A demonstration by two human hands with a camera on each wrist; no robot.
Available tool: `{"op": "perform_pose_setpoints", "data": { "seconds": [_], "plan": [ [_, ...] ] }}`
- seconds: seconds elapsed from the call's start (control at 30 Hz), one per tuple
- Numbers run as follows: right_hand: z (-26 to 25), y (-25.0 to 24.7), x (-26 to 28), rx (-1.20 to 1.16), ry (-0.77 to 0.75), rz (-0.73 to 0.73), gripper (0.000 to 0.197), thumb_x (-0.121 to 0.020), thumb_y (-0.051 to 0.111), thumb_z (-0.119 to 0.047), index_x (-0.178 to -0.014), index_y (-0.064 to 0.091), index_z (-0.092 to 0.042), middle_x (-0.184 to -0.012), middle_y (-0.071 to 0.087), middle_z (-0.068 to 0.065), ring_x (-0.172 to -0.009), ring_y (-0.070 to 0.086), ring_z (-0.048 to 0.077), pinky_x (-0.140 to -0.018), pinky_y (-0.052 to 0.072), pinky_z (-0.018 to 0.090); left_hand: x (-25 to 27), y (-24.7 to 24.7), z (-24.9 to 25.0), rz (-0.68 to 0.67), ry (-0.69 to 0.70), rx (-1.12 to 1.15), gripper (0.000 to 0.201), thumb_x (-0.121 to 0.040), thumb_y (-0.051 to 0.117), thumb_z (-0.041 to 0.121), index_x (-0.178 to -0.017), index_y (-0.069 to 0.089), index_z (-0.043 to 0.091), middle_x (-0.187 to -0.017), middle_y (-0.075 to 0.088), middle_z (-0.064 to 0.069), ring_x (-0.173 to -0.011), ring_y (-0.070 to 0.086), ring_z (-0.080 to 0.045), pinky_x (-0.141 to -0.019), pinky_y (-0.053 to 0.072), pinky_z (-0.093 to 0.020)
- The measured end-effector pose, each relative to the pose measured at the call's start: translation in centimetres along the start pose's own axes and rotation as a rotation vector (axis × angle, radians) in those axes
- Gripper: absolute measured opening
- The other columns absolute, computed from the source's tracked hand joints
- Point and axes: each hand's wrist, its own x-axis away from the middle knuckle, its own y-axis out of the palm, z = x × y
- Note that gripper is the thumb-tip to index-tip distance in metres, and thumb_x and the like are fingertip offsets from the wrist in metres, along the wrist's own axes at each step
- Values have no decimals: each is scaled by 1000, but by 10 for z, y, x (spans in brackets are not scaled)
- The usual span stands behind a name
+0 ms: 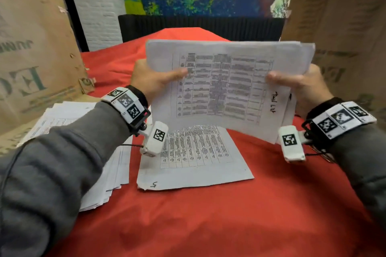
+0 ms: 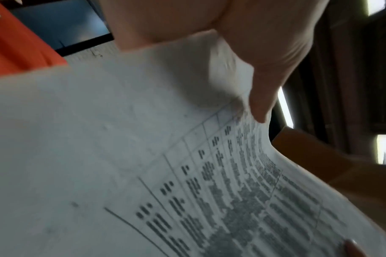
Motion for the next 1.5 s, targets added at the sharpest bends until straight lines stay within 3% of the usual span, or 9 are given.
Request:
{"op": "perform_pose_setpoints", "data": {
  "seconds": [0.17,0.33,0.53,0.6,0.77,0.97,1.17,1.33,1.5],
  "plan": [
    [-16,-9,-3,-29,24,-24,81,-70,92,-30,-135,60,3,-131,68,23,-119,66,44,-104,51,62,-2,-6,4,103,-12,91,48,-70,95,23,-106,77,-3,-103,80,-14,-88,77,-25,-81,63,-38],
    [10,-9,12,-45,99,-95,79,-64,86,-15,-136,60,5,-133,66,24,-122,65,44,-107,48,64,8,-7,-24,15,-147,75,53,-59,99,19,-105,79,1,-107,80,-14,-100,76,-32,-96,60,-53],
    [-11,-8,-2,-146,28,-77,81,-67,93,-28,-129,57,12,-134,61,32,-120,62,49,-105,49,59,-5,-15,-11,38,-126,236,65,-63,94,23,-118,73,-5,-117,75,-24,-108,71,-45,-95,58,-60],
    [-3,-12,-3,-79,83,-116,88,-61,96,-30,-129,57,11,-135,61,30,-122,61,49,-108,47,59,-1,-22,-14,-17,-147,194,72,-60,98,27,-122,73,1,-122,74,-20,-116,69,-44,-99,56,-59],
    [34,-8,4,-89,172,-111,65,-73,68,16,-136,57,9,-134,64,27,-123,64,45,-109,46,64,14,-12,-26,-16,-150,140,53,-66,88,4,-117,74,0,-112,79,-11,-102,77,-30,-95,60,-53],
    [24,-9,-4,-152,112,-132,62,-78,65,6,-139,53,10,-135,62,29,-119,63,43,-103,52,59,0,-20,-26,-51,-116,202,73,-52,100,23,-116,75,-1,-121,74,-22,-110,71,-38,-104,53,-59],
    [23,-3,1,-85,96,-205,72,-67,88,-7,-132,61,6,-127,68,25,-115,68,41,-100,55,53,3,-8,-19,-102,-58,116,60,-67,93,15,-121,72,-2,-118,76,-19,-110,73,-36,-100,57,-53],
    [20,-13,0,-19,76,-74,85,-49,100,-31,-121,71,1,-122,74,17,-111,72,34,-96,58,48,0,-12,-16,-27,-91,61,48,-65,97,21,-106,79,2,-106,80,-12,-97,76,-29,-91,62,-50],
    [29,-11,1,-26,66,-88,80,-56,90,-6,-130,63,7,-129,69,23,-118,68,42,-104,51,60,8,-6,-27,-37,-85,32,53,-66,98,19,-112,77,1,-111,79,-12,-103,76,-31,-94,60,-54]
  ]
}}
